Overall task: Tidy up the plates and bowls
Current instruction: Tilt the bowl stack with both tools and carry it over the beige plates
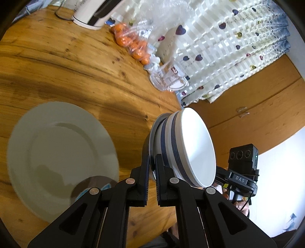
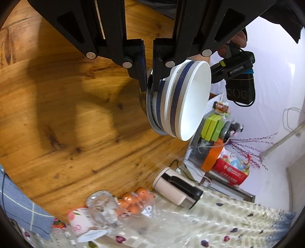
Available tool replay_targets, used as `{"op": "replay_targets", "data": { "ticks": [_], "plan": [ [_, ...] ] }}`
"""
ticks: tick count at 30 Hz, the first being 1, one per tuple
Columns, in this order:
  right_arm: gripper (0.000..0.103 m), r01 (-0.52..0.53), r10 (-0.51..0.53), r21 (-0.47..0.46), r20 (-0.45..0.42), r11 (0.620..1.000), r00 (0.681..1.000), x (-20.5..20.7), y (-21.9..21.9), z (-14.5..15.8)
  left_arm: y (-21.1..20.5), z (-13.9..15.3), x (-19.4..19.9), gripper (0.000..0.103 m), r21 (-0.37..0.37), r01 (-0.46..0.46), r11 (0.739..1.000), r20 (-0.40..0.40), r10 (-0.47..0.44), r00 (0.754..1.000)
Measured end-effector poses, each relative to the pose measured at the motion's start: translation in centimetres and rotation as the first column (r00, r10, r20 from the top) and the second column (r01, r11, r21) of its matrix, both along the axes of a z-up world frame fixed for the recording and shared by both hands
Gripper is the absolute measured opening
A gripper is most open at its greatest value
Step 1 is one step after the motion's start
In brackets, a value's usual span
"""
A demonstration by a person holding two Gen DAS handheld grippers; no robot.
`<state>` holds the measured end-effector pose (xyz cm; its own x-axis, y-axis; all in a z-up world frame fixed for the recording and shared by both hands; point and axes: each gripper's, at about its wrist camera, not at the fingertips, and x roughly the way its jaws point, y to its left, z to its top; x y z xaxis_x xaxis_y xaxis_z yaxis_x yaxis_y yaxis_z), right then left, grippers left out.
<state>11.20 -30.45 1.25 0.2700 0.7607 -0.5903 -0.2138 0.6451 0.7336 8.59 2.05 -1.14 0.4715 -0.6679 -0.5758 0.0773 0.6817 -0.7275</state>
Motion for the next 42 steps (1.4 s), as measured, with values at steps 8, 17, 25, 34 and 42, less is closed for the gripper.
{"op": "replay_targets", "data": {
  "ticks": [8, 17, 25, 34, 42],
  "plan": [
    [0.007, -0.070, 0.070, -0.011, 0.005, 0.998, 0.998, 0.4, 4.1, 0.7, 3.3, 0.3, -1.8, 0.004, -0.004, -0.074, 0.997, 0.003, 0.074, 0.997],
    [0.007, -0.161, 0.161, -0.014, -0.007, 0.987, 0.987, 1.4, 9.7, 0.4, 7.9, 0.2, -3.9, 0.004, 0.007, -0.169, 0.986, -0.003, 0.169, 0.986],
    [0.007, -0.206, 0.205, -0.018, -0.038, 0.978, 0.978, 1.9, 13.2, -0.8, 10.5, -1.0, -4.6, 0.004, 0.017, -0.220, 0.975, -0.032, 0.221, 0.975],
    [0.007, -0.219, 0.216, -0.035, -0.074, 0.975, 0.973, 2.2, 14.5, -2.1, 11.5, -2.1, -4.9, 0.004, 0.027, -0.239, 0.971, -0.068, 0.240, 0.968],
    [0.007, -0.224, 0.220, -0.051, -0.081, 0.973, 0.972, 2.5, 14.9, -2.4, 11.7, -2.4, -5.0, 0.004, 0.038, -0.248, 0.968, -0.079, 0.251, 0.965]
  ]
}}
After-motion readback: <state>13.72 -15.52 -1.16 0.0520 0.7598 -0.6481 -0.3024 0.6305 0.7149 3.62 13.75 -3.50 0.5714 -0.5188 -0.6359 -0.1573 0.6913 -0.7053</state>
